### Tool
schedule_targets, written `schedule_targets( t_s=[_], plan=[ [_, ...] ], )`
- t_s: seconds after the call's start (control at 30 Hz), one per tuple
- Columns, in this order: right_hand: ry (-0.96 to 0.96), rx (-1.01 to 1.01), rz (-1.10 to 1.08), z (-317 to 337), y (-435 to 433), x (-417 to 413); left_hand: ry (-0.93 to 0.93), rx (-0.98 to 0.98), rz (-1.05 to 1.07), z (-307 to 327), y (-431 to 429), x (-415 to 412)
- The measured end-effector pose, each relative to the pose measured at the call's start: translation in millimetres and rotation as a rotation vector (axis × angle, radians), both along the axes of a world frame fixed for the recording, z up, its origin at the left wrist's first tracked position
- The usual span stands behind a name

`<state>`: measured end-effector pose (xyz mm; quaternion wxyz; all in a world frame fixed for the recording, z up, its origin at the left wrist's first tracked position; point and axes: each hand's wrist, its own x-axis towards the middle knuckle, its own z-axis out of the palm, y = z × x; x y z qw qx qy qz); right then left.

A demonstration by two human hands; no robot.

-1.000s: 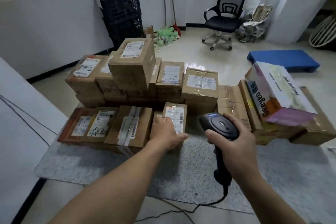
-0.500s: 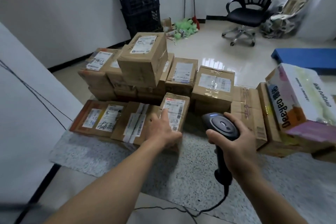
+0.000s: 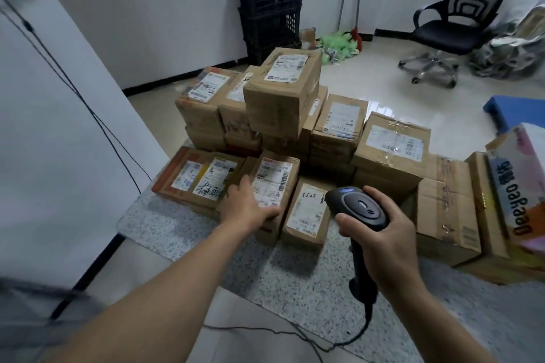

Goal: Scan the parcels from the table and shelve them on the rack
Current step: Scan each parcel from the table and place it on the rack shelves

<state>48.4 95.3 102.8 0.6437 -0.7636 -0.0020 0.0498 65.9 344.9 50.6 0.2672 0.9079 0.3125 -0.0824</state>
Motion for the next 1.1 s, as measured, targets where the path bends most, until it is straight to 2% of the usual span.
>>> schedule_targets(
  t_s=[0.1,0.2,0.3,0.5,0.67,1.1],
  plan=[
    [0.001,-0.005,-0.004,-0.1,4.1,-0.7,0.026,-0.142,0.098,-5.5,7.5,1.6],
    [0.002,0.005,-0.008,0.7,8.7,-2.4,-0.039,-0.247,0.195,-7.9,12.8,0.2],
    [0.004,0.026,-0.013,2.3,14.9,-4.6,-0.074,-0.259,0.266,-8.3,14.4,-2.5],
    [-0.004,0.035,-0.008,8.3,28.4,-11.1,-0.043,-0.264,0.245,-4.4,7.3,-0.7],
    [-0.008,0.037,-0.03,9.0,32.5,-15.3,-0.048,-0.34,0.32,-3.6,6.9,-3.4],
    [-0.022,0.025,0.013,15.7,41.9,-30.1,-0.136,-0.794,0.562,-17.6,18.9,-29.2]
  ],
)
